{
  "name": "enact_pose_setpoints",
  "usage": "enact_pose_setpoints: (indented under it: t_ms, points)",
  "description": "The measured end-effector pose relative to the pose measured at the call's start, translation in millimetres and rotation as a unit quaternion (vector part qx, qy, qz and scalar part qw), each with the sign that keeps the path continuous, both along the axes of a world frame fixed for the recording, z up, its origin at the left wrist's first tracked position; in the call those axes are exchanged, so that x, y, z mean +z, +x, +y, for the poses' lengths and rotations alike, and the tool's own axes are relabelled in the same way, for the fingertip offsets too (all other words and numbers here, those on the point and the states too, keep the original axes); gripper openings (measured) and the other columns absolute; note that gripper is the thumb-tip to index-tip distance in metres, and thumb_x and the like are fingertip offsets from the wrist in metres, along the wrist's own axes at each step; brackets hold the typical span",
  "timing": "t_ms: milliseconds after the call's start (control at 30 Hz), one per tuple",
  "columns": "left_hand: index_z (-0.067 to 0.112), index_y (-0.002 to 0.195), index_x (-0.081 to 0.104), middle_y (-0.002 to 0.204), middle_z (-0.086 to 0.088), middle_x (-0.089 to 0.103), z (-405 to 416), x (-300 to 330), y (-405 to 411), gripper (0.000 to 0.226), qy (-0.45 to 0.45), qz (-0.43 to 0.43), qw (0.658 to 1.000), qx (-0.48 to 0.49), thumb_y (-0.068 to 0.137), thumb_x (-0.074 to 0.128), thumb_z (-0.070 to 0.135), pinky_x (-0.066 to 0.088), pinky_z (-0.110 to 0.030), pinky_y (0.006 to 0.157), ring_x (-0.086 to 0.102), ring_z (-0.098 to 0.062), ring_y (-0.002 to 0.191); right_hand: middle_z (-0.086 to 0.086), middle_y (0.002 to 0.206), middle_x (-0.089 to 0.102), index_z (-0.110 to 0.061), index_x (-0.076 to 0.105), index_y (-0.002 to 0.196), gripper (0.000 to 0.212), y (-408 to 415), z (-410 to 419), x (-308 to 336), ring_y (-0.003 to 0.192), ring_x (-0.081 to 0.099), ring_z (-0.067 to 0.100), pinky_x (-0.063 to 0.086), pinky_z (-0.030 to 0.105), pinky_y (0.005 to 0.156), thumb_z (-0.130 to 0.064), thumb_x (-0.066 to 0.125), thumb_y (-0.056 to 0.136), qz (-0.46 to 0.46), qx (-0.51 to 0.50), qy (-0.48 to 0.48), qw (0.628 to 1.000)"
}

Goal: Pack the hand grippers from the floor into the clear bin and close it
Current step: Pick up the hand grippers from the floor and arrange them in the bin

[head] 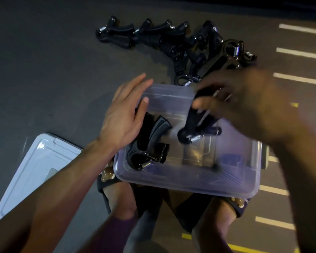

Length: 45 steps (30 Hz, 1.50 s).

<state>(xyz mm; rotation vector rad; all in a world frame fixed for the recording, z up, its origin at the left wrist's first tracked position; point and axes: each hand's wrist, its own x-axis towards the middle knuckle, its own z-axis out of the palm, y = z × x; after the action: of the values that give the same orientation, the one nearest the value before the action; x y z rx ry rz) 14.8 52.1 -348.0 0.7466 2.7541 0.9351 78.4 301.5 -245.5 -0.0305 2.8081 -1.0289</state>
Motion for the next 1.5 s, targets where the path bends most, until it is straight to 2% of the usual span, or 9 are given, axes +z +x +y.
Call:
enact_pose_setpoints:
  t_ms: [267, 500, 600, 733, 933, 1167, 1300, 1433, 1500]
  points:
    - [0.017, 0.15, 0.05, 0.159, -0.001, 0.043, 0, 1, -2, 0.041, -0.003, 0.004, 1.0, -0.003, 0.109, 0.047, 0.02, 0.023, -0.018, 0.119, 0.039, -0.018, 0.145, -0.003, 0.066, 0.072, -0.025, 0.065, 0.085, 0.02, -6, -21, -129, 0.067, 0.068, 0.01, 0.057, 0.045, 0.078, -0.043, 0.074, 0.083, -0.221, -0.022, 0.003, 0.975]
    - [0.017, 0.149, 0.051, 0.158, 0.0, 0.044, 0, 1, -3, 0.041, -0.007, 0.001, 1.0, 0.002, 0.109, 0.047, 0.02, 0.025, -0.017, 0.117, 0.043, -0.019, 0.142, 0.006, 0.095, 0.076, -0.015, 0.072, 0.095, 0.013, -26, -33, -150, 0.088, 0.072, 0.025, 0.057, 0.031, 0.074, -0.027, 0.073, 0.089, -0.29, -0.042, 0.021, 0.956]
    - [0.017, 0.15, 0.05, 0.159, 0.001, 0.043, 0, 1, -3, 0.041, -0.009, -0.001, 1.0, 0.003, 0.109, 0.047, 0.02, 0.024, -0.016, 0.117, 0.043, -0.018, 0.142, 0.004, 0.11, 0.073, -0.017, 0.072, 0.113, 0.031, -26, -37, -158, 0.108, 0.066, 0.023, 0.05, 0.026, 0.084, -0.026, 0.077, 0.084, -0.281, -0.018, 0.052, 0.958]
    - [0.017, 0.15, 0.05, 0.158, 0.0, 0.044, 0, 2, -3, 0.041, -0.01, 0.0, 1.0, 0.0, 0.109, 0.047, 0.02, 0.023, -0.015, 0.117, 0.043, -0.019, 0.141, 0.007, 0.115, 0.07, -0.02, 0.07, 0.118, 0.041, -23, -39, -163, 0.11, 0.064, 0.026, 0.048, 0.028, 0.091, -0.024, 0.082, 0.078, -0.274, -0.014, 0.069, 0.959]
    - [0.018, 0.15, 0.05, 0.158, 0.001, 0.044, 0, 2, -2, 0.041, -0.011, -0.001, 1.0, 0.003, 0.109, 0.047, 0.02, 0.022, -0.012, 0.116, 0.044, -0.019, 0.14, 0.006, 0.128, 0.058, -0.028, 0.055, 0.125, 0.052, -3, -47, -160, 0.12, 0.059, 0.032, 0.051, 0.044, 0.099, -0.007, 0.068, 0.079, -0.237, -0.002, 0.099, 0.967]
    - [0.017, 0.149, 0.051, 0.157, 0.0, 0.045, 1, 1, -1, 0.041, -0.006, 0.003, 1.0, 0.003, 0.109, 0.047, 0.02, 0.024, -0.016, 0.117, 0.043, -0.019, 0.141, 0.008, 0.136, 0.058, -0.017, 0.055, 0.136, 0.049, 7, -52, -157, 0.123, 0.058, 0.028, 0.043, 0.029, 0.098, -0.004, 0.06, 0.09, -0.178, 0.035, 0.08, 0.98]
    - [0.016, 0.149, 0.051, 0.157, 0.0, 0.045, 0, 1, -2, 0.041, -0.004, 0.006, 1.0, 0.001, 0.109, 0.047, 0.02, 0.025, -0.019, 0.118, 0.044, -0.02, 0.141, 0.008, 0.134, 0.06, -0.02, 0.051, 0.14, 0.051, 8, -49, -150, 0.121, 0.059, 0.029, 0.041, 0.023, 0.083, -0.003, 0.057, 0.092, -0.201, 0.049, 0.103, 0.973]
    - [0.016, 0.149, 0.051, 0.157, 0.0, 0.045, 0, 1, -2, 0.041, -0.005, 0.004, 1.0, -0.003, 0.109, 0.045, 0.021, 0.025, -0.018, 0.117, 0.044, -0.02, 0.141, 0.002, 0.143, 0.051, -0.02, 0.049, 0.14, 0.062, 9, -43, -144, 0.125, 0.057, 0.03, 0.048, 0.035, 0.1, 0.0, 0.06, 0.082, -0.194, 0.084, 0.091, 0.973]
    - [0.016, 0.147, 0.054, 0.154, 0.001, 0.049, 0, 1, -3, 0.039, 0.003, 0.007, 1.0, 0.0, 0.109, 0.046, 0.019, 0.026, -0.017, 0.116, 0.046, -0.017, 0.139, 0.0, 0.136, 0.06, -0.024, 0.056, 0.133, 0.05, 8, -36, -133, 0.122, 0.059, 0.028, 0.05, 0.035, 0.098, -0.007, 0.058, 0.087, -0.186, 0.087, 0.108, 0.973]
